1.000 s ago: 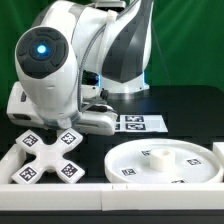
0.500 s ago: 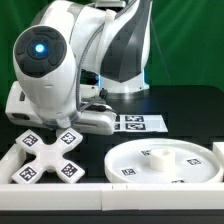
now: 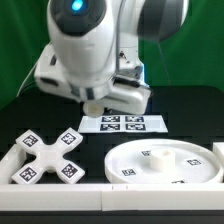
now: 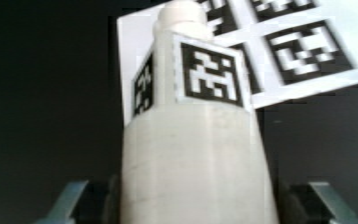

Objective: Assemble round table

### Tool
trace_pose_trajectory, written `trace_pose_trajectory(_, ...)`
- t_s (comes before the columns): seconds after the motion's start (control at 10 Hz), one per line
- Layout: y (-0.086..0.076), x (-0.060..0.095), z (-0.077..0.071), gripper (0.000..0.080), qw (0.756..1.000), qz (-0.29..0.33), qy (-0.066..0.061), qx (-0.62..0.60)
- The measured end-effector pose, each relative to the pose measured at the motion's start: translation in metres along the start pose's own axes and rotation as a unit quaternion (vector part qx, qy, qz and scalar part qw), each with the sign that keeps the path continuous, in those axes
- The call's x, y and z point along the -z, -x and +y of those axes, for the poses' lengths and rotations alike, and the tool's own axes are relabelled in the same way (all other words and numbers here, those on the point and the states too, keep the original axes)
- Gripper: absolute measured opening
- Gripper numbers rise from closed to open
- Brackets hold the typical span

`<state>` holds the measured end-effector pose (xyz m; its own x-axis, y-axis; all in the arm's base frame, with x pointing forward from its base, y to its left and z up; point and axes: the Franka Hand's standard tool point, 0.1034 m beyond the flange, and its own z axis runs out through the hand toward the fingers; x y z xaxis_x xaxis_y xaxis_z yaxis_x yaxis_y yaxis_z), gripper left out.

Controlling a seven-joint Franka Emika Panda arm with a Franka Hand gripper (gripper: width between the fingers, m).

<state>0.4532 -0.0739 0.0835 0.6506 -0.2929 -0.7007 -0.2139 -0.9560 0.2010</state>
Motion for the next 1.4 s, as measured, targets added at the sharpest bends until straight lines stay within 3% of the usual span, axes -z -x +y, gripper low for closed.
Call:
trace_pose_trajectory(0.1,-0.007,0.008,0.003,0.0404,0.999,0.052,-0.006,0.004)
trace_pose_trajectory(0.2,-0.007,0.005,0.000,0.0404,0.995,0.094,-0.014,0.008)
trace_pose_trajectory(0.3,-0.009,0.005,-0.004,0.0404,0.992,0.126,-0.018,0.012)
trace_pose_trajectory(0.4,-0.009,0.012,-0.014,0.0404,0.986,0.167,-0.030,0.003)
trace_pose_trajectory(0.5,0.003,0.025,-0.040,0.0404,0.978,0.197,-0.059,-0.020)
trace_pose_trajectory(0.6,0.005,0.051,-0.055,0.0404,0.964,0.259,-0.067,-0.005)
trace_pose_trajectory(0.8,-0.002,0.100,-0.060,0.0406,0.934,0.350,-0.077,0.016)
trace_pose_trajectory(0.9,-0.005,0.108,-0.061,0.0406,0.915,0.396,-0.079,0.021)
trace_pose_trajectory(1.2,-0.010,0.105,-0.068,0.0406,0.872,0.481,-0.088,0.023)
trace_pose_trajectory(1.4,-0.017,0.114,-0.085,0.0406,0.821,0.561,-0.100,0.019)
